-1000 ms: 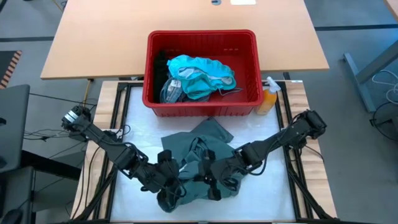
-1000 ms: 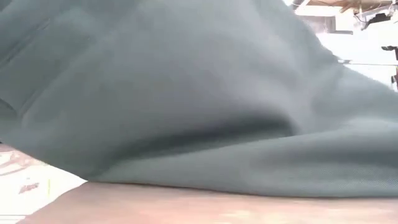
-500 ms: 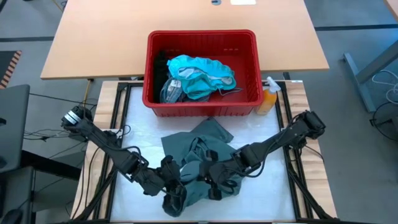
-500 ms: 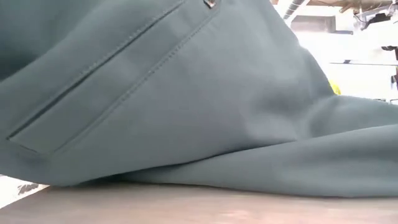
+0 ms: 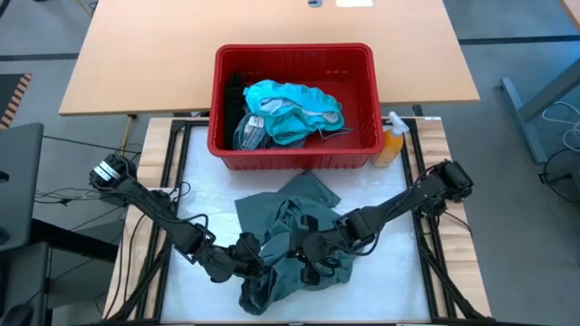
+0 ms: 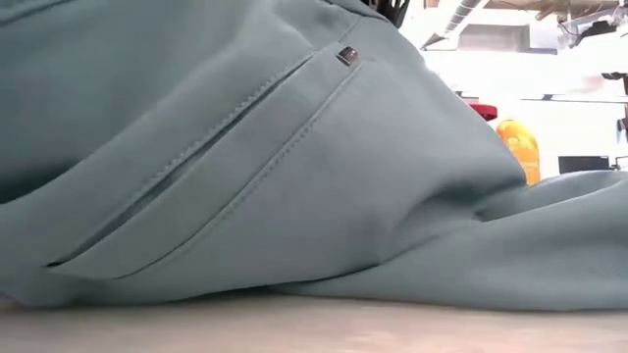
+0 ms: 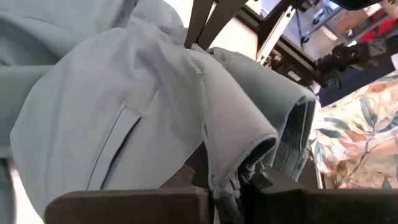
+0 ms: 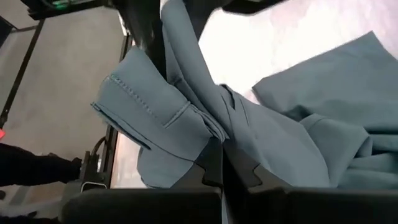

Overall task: Fold Laundry from Bin
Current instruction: Fold the light blue pants

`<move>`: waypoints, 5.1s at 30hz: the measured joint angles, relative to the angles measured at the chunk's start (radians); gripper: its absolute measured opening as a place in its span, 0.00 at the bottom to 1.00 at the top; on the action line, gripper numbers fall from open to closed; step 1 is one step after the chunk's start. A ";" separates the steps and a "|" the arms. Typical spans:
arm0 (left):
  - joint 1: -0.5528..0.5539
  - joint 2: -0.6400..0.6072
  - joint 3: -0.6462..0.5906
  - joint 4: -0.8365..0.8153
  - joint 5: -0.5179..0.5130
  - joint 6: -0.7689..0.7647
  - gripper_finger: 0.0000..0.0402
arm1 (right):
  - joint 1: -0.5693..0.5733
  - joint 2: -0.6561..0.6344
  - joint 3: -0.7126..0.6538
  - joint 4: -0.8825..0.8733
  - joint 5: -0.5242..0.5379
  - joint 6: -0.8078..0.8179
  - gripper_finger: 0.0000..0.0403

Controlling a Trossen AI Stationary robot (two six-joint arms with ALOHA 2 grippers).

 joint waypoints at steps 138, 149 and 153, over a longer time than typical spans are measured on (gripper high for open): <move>-0.109 -0.261 0.073 -0.440 0.416 0.006 0.05 | -0.039 0.032 -0.031 0.218 -0.345 -0.329 0.61; -0.079 -0.320 0.680 -1.042 0.382 0.117 0.05 | -0.077 -0.101 0.069 0.191 -0.366 -0.315 0.61; -0.047 -0.294 0.886 -1.173 0.430 0.116 0.05 | -0.094 -0.166 0.088 0.213 -0.229 -0.330 0.61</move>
